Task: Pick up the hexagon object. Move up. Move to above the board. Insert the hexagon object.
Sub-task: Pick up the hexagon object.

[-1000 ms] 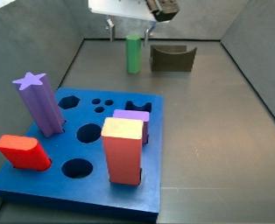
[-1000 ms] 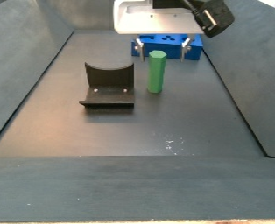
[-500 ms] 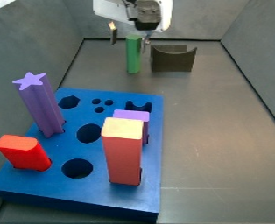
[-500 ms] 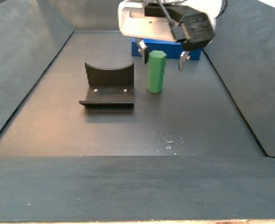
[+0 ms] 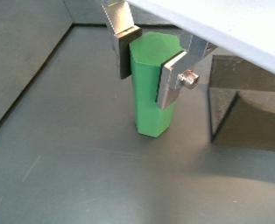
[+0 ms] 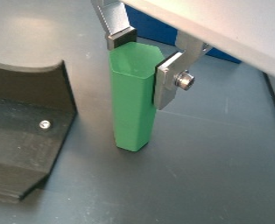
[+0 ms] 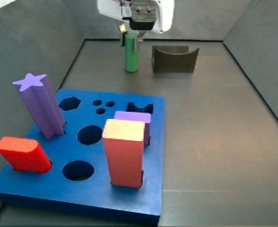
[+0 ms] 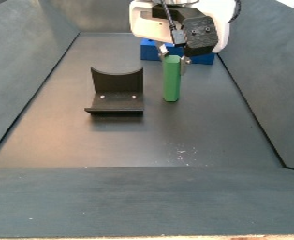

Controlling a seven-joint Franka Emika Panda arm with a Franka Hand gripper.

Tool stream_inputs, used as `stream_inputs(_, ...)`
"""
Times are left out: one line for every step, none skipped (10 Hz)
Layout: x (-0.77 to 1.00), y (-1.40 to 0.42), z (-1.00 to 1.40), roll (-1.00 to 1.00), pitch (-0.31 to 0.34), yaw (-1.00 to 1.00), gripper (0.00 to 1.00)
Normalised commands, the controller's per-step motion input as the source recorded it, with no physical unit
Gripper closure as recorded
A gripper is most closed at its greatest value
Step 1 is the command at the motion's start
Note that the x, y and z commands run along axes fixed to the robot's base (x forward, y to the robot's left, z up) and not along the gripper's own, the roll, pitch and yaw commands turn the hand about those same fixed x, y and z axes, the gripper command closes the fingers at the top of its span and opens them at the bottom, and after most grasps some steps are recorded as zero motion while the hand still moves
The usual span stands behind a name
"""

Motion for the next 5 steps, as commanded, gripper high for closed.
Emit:
stream_inputs(0.0, 0.0, 0.0, 0.0, 0.0, 0.0, 1.0)
stream_inputs(0.0, 0.0, 0.0, 0.0, 0.0, 0.0, 1.0)
stream_inputs(0.0, 0.0, 0.0, 0.0, 0.0, 0.0, 1.0)
stream_inputs(0.0, 0.0, 0.0, 0.0, 0.0, 0.0, 1.0)
stream_inputs(0.0, 0.0, 0.0, 0.0, 0.0, 0.0, 1.0)
